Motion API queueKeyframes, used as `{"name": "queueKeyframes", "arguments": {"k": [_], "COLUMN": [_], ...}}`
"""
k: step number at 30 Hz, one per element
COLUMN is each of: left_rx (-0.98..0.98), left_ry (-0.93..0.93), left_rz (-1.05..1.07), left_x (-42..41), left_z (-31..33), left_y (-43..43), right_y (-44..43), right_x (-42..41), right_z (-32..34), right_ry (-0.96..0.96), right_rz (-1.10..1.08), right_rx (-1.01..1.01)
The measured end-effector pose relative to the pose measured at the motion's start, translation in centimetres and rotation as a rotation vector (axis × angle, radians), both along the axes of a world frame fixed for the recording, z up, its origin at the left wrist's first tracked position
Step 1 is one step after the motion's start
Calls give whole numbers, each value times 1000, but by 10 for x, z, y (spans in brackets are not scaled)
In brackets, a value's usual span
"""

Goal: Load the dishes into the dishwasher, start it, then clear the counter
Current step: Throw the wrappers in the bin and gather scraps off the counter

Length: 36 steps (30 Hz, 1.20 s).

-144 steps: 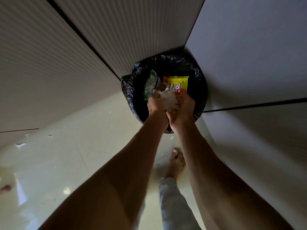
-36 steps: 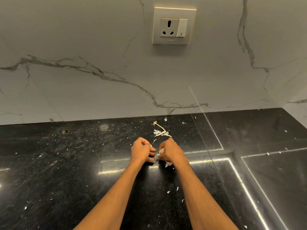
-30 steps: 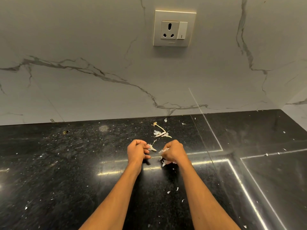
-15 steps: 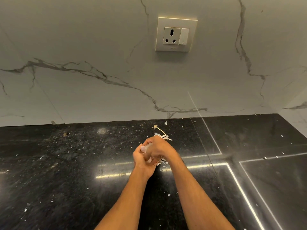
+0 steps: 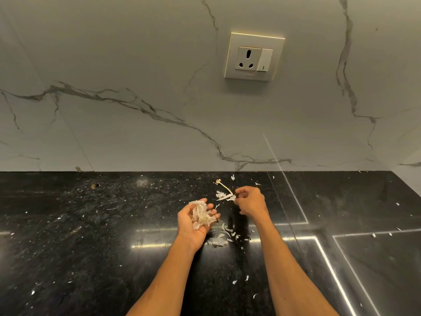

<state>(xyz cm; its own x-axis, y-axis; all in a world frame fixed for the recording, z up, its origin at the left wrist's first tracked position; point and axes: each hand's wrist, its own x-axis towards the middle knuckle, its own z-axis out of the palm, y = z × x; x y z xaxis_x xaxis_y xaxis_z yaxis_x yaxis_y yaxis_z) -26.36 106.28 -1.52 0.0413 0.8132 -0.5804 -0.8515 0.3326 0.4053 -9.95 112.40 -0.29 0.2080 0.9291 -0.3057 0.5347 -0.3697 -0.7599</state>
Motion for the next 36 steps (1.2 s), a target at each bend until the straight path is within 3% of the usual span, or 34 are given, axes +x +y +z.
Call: {"name": "queueKeyframes", "arguments": {"k": [9, 13, 20, 26, 30, 36], "left_rx": [4, 12, 19, 22, 12, -4], "left_ry": [19, 28, 26, 24, 33, 53], "left_rz": [41, 66, 102, 137, 158, 169], "left_x": [-19, -29, -41, -47, -51, -55], "left_z": [-6, -10, -13, -11, -12, -10], "left_y": [31, 40, 39, 26, 13, -11], "right_y": [56, 85, 72, 39, 10, -18], "right_x": [-18, -23, -39, -48, -62, -62], "right_z": [-21, -17, -19, -14, -9, -9], "right_ry": [-346, -489, -421, -378, -525, -453], "right_rz": [162, 370, 556, 688, 800, 703], "right_rx": [71, 9, 68, -73, -132, -85]}}
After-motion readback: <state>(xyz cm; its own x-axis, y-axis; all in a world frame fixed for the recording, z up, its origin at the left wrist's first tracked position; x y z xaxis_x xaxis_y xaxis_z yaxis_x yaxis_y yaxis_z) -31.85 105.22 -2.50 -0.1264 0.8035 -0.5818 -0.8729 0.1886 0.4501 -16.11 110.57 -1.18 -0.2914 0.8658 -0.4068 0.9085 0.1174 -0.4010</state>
